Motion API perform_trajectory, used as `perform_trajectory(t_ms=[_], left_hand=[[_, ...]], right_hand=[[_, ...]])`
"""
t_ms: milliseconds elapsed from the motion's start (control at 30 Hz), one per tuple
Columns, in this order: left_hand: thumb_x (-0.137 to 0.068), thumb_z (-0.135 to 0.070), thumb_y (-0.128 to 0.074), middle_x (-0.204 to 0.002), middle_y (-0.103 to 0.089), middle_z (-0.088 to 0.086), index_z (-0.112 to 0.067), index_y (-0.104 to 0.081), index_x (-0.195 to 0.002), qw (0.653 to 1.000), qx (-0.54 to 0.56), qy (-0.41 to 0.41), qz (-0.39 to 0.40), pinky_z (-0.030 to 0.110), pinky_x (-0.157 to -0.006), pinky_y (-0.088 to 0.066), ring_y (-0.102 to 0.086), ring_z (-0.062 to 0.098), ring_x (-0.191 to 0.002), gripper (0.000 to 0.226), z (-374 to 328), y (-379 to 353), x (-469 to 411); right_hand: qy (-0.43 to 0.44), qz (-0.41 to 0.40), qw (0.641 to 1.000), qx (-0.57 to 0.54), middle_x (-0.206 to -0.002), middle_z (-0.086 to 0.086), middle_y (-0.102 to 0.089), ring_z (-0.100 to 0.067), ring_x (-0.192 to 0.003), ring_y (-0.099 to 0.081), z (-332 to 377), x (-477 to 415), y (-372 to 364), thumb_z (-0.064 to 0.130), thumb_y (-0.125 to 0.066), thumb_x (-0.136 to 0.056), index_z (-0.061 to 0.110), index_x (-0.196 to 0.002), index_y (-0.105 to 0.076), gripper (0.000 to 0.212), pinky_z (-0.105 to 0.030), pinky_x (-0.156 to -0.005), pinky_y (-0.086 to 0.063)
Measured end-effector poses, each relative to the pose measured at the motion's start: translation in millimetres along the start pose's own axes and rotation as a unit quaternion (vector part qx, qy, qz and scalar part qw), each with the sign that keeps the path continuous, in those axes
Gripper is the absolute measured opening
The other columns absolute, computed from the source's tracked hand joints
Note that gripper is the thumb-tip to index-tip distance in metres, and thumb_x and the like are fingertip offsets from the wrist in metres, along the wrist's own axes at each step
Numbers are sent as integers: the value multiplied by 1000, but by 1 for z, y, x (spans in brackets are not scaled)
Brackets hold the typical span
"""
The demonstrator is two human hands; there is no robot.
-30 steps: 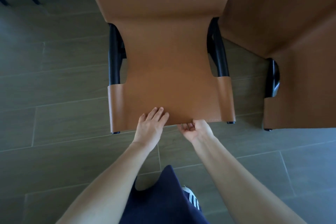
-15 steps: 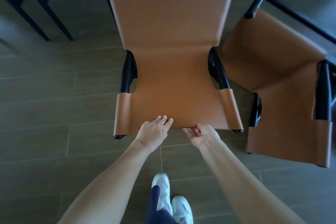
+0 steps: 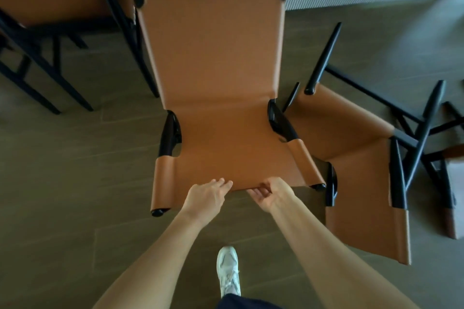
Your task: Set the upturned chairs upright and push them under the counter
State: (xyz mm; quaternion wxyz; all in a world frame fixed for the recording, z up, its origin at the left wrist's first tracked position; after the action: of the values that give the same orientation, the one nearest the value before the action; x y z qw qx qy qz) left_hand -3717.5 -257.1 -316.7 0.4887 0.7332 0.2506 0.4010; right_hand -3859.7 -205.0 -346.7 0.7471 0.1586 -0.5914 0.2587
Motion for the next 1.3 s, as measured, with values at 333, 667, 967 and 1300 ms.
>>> perform_trajectory(t_ms=[333, 667, 967, 1300], left_hand=[[-92, 6, -37, -152, -39, -7, -30, -37, -147, 991, 92, 89, -42, 30, -102, -44, -36, 9, -139, 66, 28, 88, -39], [-87, 9, -40, -146, -45, -15, -37, -46, -140, 973, 111, 186, -78, 28, -97, -46, -38, 4, -137, 71, 59, 160, -80], [-88, 10, -45, -152, -39, -8, -30, -39, -146, 971, 105, 198, -88, 31, -119, -15, -28, 8, -143, 70, 82, 202, -120], [-87, 3, -45, -154, -36, -7, -28, -34, -148, 978, 78, 164, -103, 33, -120, -9, -26, 9, -144, 69, 113, 263, -176]], right_hand=[[19, -3, 1000, 18, -82, -22, -60, -36, -65, -62, 68, 36, -60, -3, -47, -98, -2, -95, -51, 5, -42, -36, -53], [73, 25, 992, 104, -111, -21, -61, -33, -75, -66, 133, 48, -119, -6, -51, -95, 4, -119, -51, 25, -44, -71, -61], [125, 31, 978, 166, -112, -15, -57, -26, -63, -66, 188, 56, -178, -7, -53, -94, 7, -139, -45, 48, -40, -70, -62], [169, 46, 966, 192, -103, -10, -62, -24, -65, -69, 250, 64, -252, -5, -51, -95, 7, -123, -54, 30, -30, -59, -61]])
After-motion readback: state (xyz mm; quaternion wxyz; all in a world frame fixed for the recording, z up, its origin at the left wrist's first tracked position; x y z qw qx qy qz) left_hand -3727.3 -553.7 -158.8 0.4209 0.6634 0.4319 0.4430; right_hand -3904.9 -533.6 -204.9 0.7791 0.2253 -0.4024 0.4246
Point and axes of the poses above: each hand's wrist, its own x-axis away from the middle knuckle, its own y-axis out of the back of the hand, z = x × y, the point moved 9 cm from there along -x, towards the middle knuckle
